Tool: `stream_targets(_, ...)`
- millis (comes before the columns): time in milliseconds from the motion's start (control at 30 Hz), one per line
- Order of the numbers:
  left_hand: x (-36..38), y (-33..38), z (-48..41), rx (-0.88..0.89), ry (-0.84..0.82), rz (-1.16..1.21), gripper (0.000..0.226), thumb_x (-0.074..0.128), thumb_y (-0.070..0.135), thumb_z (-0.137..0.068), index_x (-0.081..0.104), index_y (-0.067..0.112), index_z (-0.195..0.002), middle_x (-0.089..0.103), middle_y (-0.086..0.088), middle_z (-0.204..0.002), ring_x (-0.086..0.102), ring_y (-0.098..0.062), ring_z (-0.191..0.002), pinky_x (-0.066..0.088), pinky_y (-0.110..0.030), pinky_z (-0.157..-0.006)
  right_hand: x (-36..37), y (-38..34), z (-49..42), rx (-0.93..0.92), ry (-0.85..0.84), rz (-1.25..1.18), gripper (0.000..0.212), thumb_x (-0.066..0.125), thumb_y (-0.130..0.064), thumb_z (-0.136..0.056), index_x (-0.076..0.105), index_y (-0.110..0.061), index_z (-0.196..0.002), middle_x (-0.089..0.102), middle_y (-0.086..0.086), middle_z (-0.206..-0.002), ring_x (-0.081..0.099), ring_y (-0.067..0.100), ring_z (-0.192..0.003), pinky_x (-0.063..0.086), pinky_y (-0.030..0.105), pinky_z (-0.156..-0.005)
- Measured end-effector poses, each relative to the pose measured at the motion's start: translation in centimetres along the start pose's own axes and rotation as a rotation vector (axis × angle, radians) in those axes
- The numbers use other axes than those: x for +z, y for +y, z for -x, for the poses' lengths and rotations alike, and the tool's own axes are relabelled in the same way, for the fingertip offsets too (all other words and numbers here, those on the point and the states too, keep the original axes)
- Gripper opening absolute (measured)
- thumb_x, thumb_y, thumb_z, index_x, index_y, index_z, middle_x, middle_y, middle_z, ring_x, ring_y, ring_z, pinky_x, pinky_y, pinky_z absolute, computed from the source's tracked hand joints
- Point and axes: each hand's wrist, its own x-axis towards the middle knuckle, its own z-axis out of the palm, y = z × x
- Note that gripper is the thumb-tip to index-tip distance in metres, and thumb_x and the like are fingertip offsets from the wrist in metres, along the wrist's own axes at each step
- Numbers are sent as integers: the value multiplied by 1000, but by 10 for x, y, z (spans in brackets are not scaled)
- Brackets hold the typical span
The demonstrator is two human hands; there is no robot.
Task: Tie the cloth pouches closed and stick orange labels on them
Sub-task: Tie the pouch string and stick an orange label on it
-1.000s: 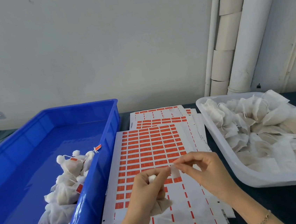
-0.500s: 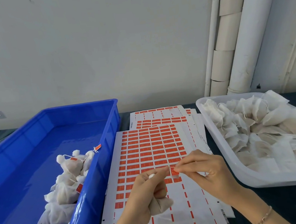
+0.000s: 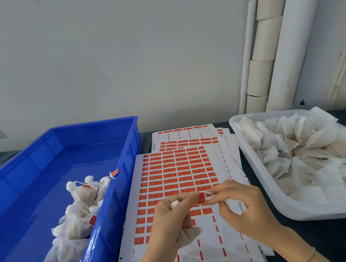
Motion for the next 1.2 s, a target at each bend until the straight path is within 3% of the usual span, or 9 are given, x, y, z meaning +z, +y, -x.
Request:
stream_targets(167,3,1,3,90,50,-56,5,75,22,-77,77,18,-74,48,-3,-48,40,-11,-38,41,-18,-42,12,-13,-7,357,69,-291,20,74,-40,-77,68,-29,-93,72,-18,-88,67,6,-91,53,14,-80)
stream_targets(400,-4,2,7,92,47,-137,3,72,27,-80,76,26,-80,54,0,-52,45,-8,-42,42,-18,-45,25,-12,-14,369,52,-168,3,69,-31,-82,68,-31,-85,69,-21,-82,66,4,-86,52,11,-75)
stream_targets(500,-21,12,9,19,-32,-137,16,64,18,-89,71,27,-99,70,6,-85,67,-10,-80,54,-22,-66,30,-15,-22,411,119,-177,17,63,-42,-77,63,-30,-88,69,-20,-83,65,-1,-87,53,12,-74)
stream_targets(567,-43,16,19,55,-118,-43,26,52,11,-95,68,26,-108,72,6,-102,68,-17,-100,55,-29,-84,37,-19,-29,391,106,-177,18,61,-43,-76,63,-29,-88,68,-18,-85,65,-2,-86,53,13,-73)
stream_targets(800,-116,34,59,577,133,-376,27,61,8,-89,73,29,-100,75,8,-95,71,-10,-91,55,-18,-74,105,-64,-51,213,-251,-322,22,58,-48,-79,65,-40,-98,66,-30,-92,64,0,-93,51,10,-74)
stream_targets(900,-150,45,64,611,245,-404,32,60,-2,-89,76,26,-92,76,1,-89,72,-18,-84,57,-24,-72,141,-85,-62,92,-391,-196,37,54,-66,-72,63,-47,-102,60,-41,-87,57,-12,-96,45,3,-73)
stream_targets(1000,-171,54,58,613,330,-441,29,60,0,-89,76,24,-93,75,5,-91,72,-12,-87,53,-15,-71,171,-93,-75,50,-408,-193,26,63,-54,-82,69,-38,-102,53,-50,-73,52,-24,-88,37,-6,-66)
stream_targets(1133,-189,61,40,545,408,-496,21,65,7,-87,76,25,-90,75,6,-87,70,-8,-89,53,-23,-82,200,-95,-91,61,-370,-110,23,66,-44,-85,71,-29,-102,66,-27,-80,63,-6,-78,45,2,-63)
stream_targets(1200,-194,62,29,478,460,-577,17,68,8,-84,74,25,-87,75,4,-87,70,-8,-89,52,-21,-79,208,-92,-96,32,-337,28,22,66,-42,-86,73,-27,-102,71,-14,-92,62,5,-78,50,14,-75)
